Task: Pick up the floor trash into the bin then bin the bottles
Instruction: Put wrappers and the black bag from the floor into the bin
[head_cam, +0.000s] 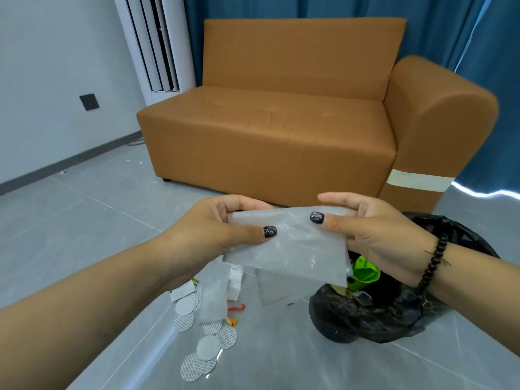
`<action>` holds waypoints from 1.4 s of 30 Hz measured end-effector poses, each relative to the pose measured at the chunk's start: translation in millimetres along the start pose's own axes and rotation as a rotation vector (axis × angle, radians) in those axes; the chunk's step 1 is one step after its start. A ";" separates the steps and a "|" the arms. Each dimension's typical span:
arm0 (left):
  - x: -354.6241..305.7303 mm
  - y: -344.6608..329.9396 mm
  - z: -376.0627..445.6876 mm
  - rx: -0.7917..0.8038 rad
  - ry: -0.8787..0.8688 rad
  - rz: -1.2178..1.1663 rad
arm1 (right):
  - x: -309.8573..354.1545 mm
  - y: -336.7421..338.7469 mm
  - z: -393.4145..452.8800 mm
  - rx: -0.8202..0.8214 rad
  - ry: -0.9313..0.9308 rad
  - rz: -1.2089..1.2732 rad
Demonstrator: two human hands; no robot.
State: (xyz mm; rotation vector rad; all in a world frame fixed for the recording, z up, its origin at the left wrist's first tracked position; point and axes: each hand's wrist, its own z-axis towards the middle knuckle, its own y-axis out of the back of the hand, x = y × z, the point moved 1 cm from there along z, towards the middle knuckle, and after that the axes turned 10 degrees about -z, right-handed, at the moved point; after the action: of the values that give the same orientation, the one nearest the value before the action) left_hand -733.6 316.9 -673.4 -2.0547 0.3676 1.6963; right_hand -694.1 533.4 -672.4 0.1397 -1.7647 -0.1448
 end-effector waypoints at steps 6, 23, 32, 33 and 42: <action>1.8 0.3 0.3 -0.058 0.039 -0.004 | -2.9 -2.8 0.9 0.007 0.024 0.000; 14.5 -2.7 3.2 -0.068 0.028 -0.036 | -10.7 -8.9 0.6 0.043 0.037 0.110; 7.9 -0.1 3.9 -0.057 -0.008 0.091 | -5.0 -7.9 -0.8 -0.061 0.049 0.090; 5.5 2.2 4.3 -0.078 -0.019 0.100 | -4.0 -7.4 -0.8 -0.078 0.060 0.091; -3.7 9.9 2.2 -0.112 -0.042 -0.092 | 6.4 -3.4 -6.8 0.145 0.107 0.308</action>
State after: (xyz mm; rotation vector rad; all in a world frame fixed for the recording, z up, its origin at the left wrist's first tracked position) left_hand -741.0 309.2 -671.8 -2.0768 0.1658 1.7368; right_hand -688.6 528.8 -665.5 -0.0212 -1.6670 0.2106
